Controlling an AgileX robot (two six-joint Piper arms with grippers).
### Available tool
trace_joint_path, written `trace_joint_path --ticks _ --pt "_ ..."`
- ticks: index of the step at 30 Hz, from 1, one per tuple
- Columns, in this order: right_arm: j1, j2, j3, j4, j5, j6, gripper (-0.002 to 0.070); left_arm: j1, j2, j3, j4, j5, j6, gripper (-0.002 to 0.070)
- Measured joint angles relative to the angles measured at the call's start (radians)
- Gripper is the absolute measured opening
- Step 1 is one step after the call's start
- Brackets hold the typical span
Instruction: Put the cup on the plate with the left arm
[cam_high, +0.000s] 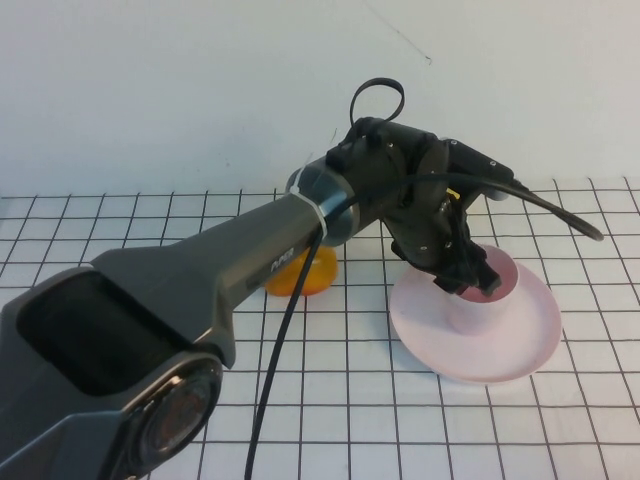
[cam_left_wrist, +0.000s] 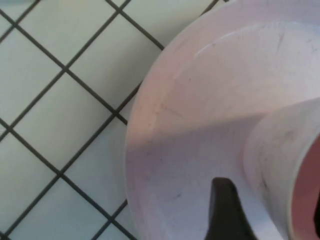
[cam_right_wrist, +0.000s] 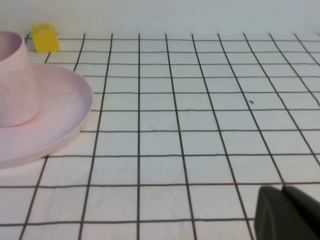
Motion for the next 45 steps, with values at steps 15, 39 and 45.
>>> trace_joint_path --ticks 15,39,45 --pt "0.0 0.0 0.0 0.0 0.0 0.0 -0.0002 0.0 -0.336 0.0 0.21 0.114 -0.054 0.0062" --pt "0.0 0.0 0.0 0.0 0.0 0.0 -0.0002 0.0 -0.825 -0.009 0.318 0.401 -0.161 -0.0001" --pt "0.0 0.0 0.0 0.0 0.0 0.0 -0.0002 0.0 -0.855 -0.004 0.432 0.401 -0.252 -0.0001"
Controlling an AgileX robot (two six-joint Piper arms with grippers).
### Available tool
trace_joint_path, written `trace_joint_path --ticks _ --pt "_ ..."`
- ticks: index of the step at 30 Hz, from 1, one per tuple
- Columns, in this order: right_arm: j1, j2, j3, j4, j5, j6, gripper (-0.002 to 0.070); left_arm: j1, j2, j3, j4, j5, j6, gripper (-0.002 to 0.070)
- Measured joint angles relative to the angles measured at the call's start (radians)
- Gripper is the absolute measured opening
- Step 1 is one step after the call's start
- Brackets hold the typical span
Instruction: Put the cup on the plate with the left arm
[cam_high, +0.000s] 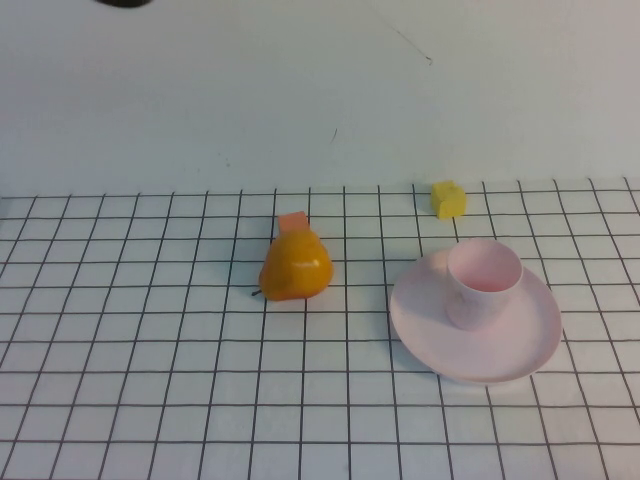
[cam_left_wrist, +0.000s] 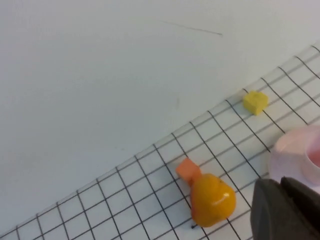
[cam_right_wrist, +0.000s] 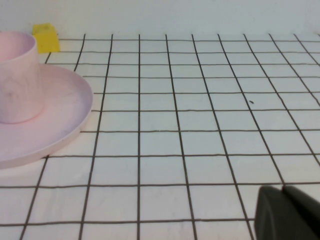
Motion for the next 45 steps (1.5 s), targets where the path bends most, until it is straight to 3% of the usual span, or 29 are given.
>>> trace_joint_path --ticks 3,7,10,15,20,24,30,40,45 --pt "0.0 0.0 0.0 0.0 0.0 0.0 -0.0002 0.0 -0.069 0.049 0.052 -0.079 -0.062 -0.0001" --pt "0.0 0.0 0.0 0.0 0.0 0.0 -0.0002 0.014 -0.221 0.211 0.073 -0.345 -0.083 -0.0001" --pt "0.0 0.0 0.0 0.0 0.0 0.0 -0.0002 0.074 -0.362 0.419 0.062 -0.568 -0.085 -0.0001" --pt "0.0 0.0 0.0 0.0 0.0 0.0 -0.0002 0.277 -0.599 0.818 -0.001 -0.908 -0.151 -0.0001" --pt "0.0 0.0 0.0 0.0 0.0 0.0 -0.0002 0.453 -0.824 1.213 -0.042 -1.092 -0.261 -0.0001" --pt "0.0 0.0 0.0 0.0 0.0 0.0 -0.0002 0.555 -1.013 1.483 -0.056 -1.15 -0.364 -0.0001" --pt "0.0 0.0 0.0 0.0 0.0 0.0 -0.0002 0.643 -1.252 1.788 -0.063 -1.181 -0.473 -0.0001" --pt "0.0 0.0 0.0 0.0 0.0 0.0 -0.0002 0.678 -1.464 2.084 -0.013 -1.18 -0.502 -0.0001" --pt "0.0 0.0 0.0 0.0 0.0 0.0 -0.0002 0.678 -1.466 2.095 0.038 -1.052 -0.5 -0.0001"
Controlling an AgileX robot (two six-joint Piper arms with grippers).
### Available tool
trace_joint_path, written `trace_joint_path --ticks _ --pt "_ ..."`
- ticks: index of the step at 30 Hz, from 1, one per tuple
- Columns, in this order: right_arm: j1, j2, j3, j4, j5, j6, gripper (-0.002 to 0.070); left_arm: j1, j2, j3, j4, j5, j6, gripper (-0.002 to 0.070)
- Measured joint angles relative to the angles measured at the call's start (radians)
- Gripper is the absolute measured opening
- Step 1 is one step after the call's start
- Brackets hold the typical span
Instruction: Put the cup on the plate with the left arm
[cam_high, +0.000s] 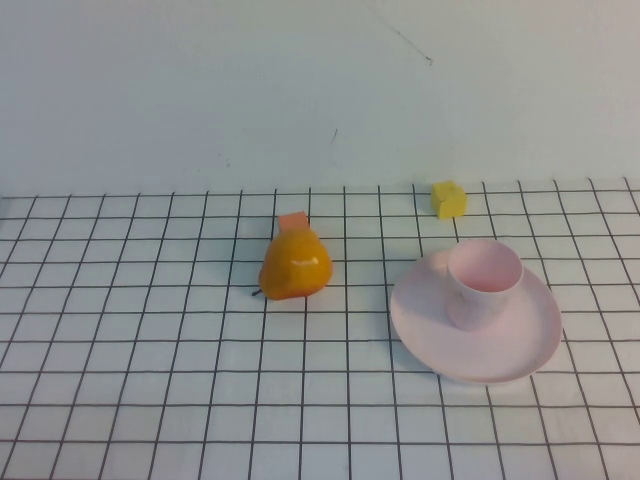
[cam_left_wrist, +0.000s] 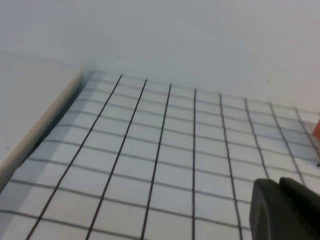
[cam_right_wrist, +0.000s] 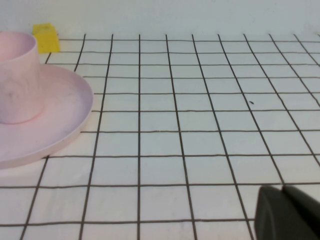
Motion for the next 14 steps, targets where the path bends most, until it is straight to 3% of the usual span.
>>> trace_joint_path --ticks 6,14 --pt "0.0 0.0 0.0 0.0 0.0 0.0 -0.0002 -0.006 -0.002 0.0 -0.006 0.119 0.01 -0.0001" --pt "0.0 0.0 0.0 0.0 0.0 0.0 -0.0002 -0.01 -0.002 -0.004 -0.014 0.133 0.012 -0.0001"
